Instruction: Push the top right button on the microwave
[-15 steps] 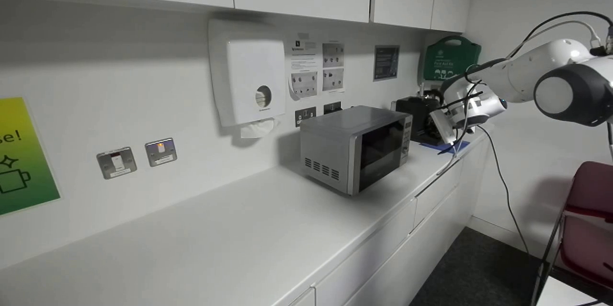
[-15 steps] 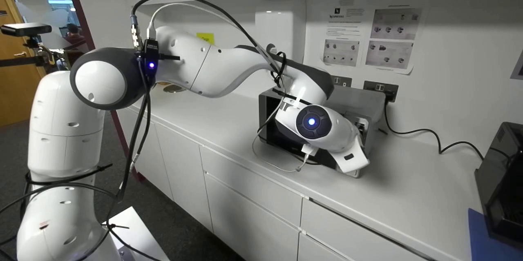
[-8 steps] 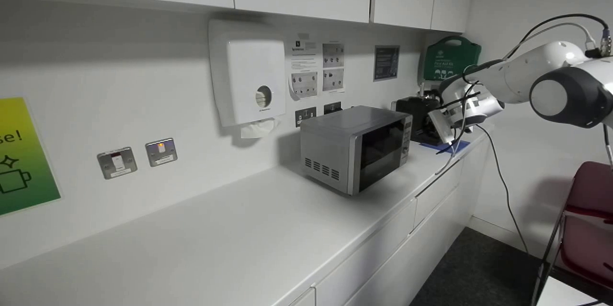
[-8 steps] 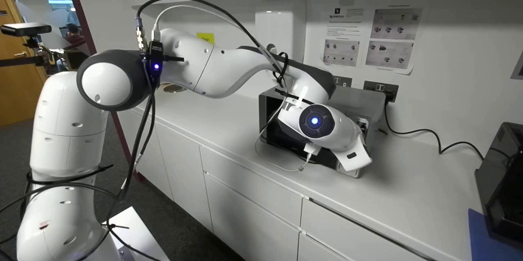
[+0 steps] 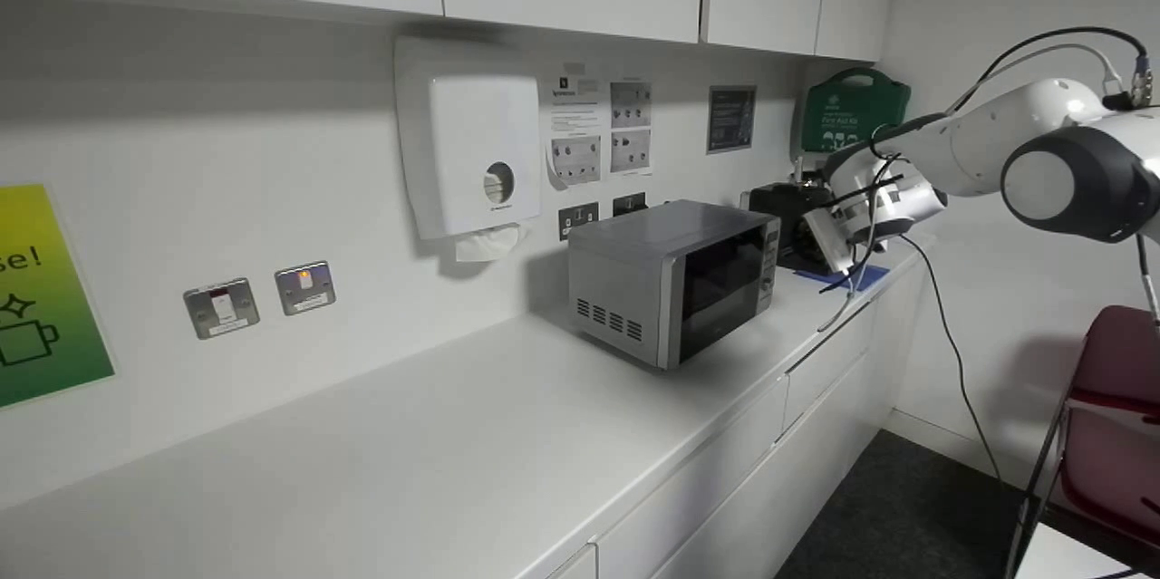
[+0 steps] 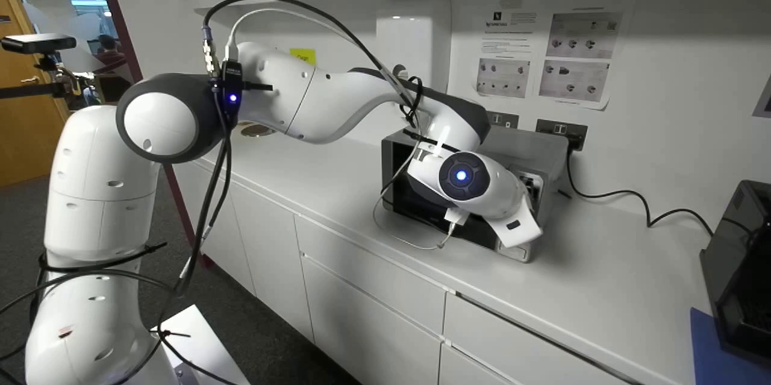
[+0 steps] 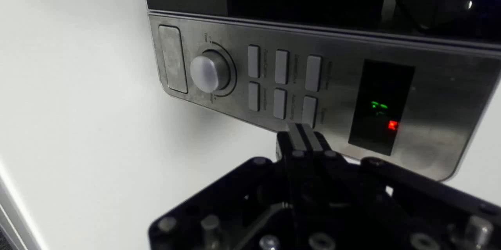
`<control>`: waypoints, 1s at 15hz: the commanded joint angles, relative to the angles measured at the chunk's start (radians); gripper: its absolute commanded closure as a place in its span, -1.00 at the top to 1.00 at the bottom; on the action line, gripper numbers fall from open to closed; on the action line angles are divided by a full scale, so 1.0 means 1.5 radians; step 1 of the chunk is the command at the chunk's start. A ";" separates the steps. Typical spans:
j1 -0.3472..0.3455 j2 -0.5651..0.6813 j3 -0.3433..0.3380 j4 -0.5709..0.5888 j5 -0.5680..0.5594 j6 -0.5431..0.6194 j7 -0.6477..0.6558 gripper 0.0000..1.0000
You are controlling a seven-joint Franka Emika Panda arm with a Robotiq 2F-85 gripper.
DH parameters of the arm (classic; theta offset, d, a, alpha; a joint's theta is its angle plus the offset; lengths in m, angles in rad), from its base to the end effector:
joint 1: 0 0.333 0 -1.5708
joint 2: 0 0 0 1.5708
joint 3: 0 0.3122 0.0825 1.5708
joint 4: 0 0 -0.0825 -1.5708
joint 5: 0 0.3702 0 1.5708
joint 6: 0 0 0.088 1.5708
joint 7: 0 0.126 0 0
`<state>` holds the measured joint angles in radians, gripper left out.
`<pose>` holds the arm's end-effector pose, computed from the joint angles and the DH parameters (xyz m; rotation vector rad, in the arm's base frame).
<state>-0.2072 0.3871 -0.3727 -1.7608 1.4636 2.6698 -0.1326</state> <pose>0.5690 -0.3671 0.3957 -1.6712 1.6507 -0.9447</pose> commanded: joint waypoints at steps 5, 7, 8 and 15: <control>-0.001 0.005 0.018 0.017 0.015 -0.003 -0.003 -1.00; -0.002 0.007 0.021 0.021 0.015 -0.002 -0.001 -1.00; -0.002 0.010 0.022 0.024 0.015 -0.001 0.002 -1.00; -0.007 0.033 0.020 0.054 0.013 0.004 0.024 -1.00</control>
<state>-0.2089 0.3946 -0.3439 -1.7469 1.4635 2.6703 -0.1242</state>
